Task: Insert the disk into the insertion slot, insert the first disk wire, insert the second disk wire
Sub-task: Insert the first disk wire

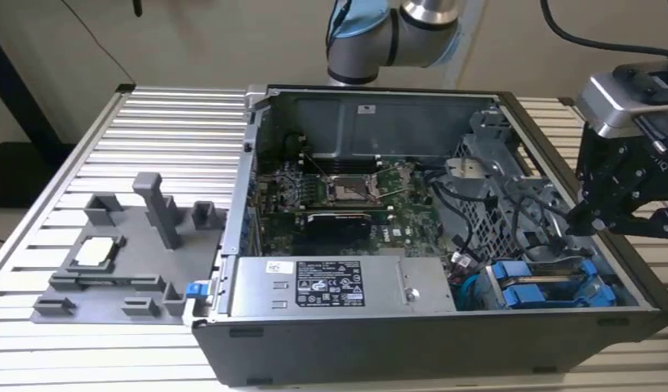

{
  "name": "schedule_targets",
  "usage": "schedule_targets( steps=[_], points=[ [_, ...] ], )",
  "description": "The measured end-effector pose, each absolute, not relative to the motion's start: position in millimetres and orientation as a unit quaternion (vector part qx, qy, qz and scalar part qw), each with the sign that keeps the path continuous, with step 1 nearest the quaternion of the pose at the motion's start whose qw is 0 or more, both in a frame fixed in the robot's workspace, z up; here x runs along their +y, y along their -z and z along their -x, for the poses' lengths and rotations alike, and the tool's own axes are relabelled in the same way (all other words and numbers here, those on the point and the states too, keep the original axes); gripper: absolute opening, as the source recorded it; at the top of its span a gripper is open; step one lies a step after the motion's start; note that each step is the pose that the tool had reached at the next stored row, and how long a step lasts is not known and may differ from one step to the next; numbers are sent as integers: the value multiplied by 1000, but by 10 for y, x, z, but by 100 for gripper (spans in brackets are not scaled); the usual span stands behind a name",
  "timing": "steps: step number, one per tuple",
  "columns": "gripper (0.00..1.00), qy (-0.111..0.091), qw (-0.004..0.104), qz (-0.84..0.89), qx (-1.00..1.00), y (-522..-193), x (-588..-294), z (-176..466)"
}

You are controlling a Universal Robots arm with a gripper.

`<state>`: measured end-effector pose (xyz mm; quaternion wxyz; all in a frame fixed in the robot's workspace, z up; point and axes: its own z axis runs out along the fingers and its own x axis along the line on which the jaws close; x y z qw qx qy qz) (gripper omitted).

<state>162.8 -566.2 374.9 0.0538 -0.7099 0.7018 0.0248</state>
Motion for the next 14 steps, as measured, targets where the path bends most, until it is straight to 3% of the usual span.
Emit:
schedule_targets(
  steps=[4, 14],
  points=[
    [19, -27, 46, 710, 702, -3726, -5663, -1620],
    [19, -24, 43, 710, 702, -3602, -5704, -1596]
  ],
)
